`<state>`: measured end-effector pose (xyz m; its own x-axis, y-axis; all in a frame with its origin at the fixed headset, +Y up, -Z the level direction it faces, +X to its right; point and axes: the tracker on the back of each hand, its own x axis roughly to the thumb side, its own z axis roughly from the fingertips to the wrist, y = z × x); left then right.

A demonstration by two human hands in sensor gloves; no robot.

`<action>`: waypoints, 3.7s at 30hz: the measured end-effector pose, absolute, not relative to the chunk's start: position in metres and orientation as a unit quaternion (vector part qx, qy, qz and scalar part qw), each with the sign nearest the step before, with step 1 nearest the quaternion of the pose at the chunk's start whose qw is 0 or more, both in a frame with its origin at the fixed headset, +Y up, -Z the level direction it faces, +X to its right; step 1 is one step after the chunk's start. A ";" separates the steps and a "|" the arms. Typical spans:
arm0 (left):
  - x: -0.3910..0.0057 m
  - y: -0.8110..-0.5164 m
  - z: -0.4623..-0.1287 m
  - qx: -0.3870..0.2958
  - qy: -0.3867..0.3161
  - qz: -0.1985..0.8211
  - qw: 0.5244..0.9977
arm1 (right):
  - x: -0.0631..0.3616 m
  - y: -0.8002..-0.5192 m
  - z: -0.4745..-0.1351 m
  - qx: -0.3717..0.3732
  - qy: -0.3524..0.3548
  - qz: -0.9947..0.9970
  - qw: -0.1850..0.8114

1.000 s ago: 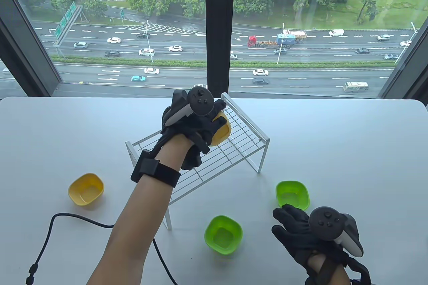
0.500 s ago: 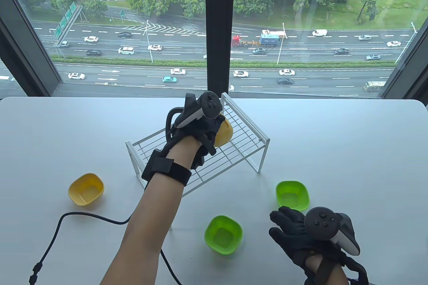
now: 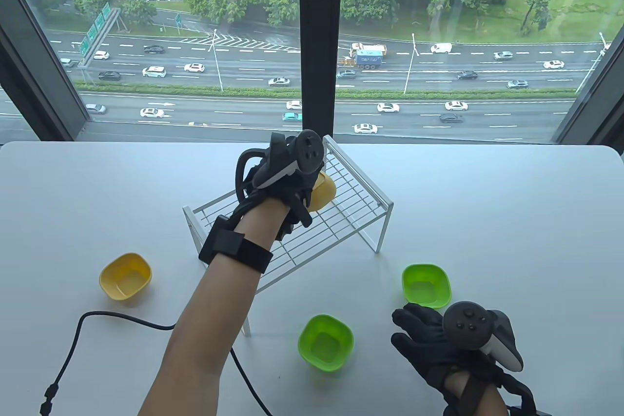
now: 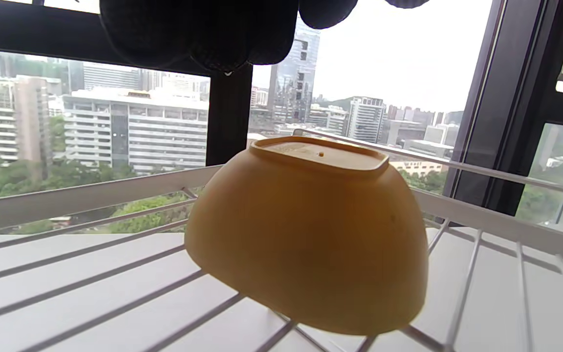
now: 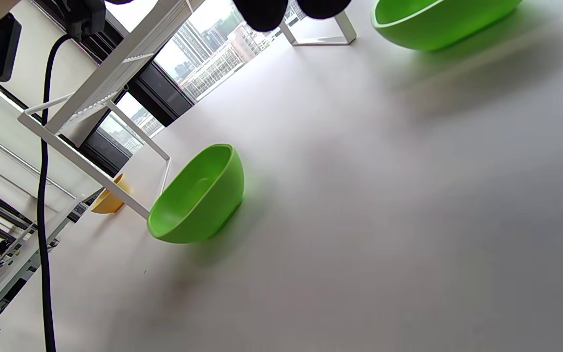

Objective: Flip small dish upside down onto kitchen shelf

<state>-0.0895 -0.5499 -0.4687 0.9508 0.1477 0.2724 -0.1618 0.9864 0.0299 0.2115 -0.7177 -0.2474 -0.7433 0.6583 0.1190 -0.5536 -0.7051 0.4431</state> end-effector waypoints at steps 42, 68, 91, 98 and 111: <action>-0.378 -0.661 -0.269 0.047 0.006 0.120 0.992 | 0.220 -0.728 -0.251 0.087 0.129 0.928 0.337; -0.398 -0.734 -0.303 -0.105 0.130 -0.030 0.985 | 0.223 -0.729 -0.250 0.087 0.126 0.925 0.349; -0.377 -0.734 -0.304 -0.058 0.088 -0.138 0.985 | 0.229 -0.730 -0.249 0.082 0.140 0.904 0.395; -0.360 -0.725 -0.298 -0.029 0.042 -0.136 0.989 | 0.230 -0.730 -0.249 0.081 0.138 0.903 0.399; -0.348 -0.715 -0.289 0.018 -0.002 -0.124 0.992 | 0.231 -0.730 -0.251 0.076 0.132 0.904 0.398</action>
<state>-0.3477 -0.7148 -0.2890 0.9694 -0.2457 -0.0003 0.2455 0.9687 0.0361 0.2314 -0.7297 -0.2506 -0.6710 0.7408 0.0314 -0.7008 -0.6475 0.2996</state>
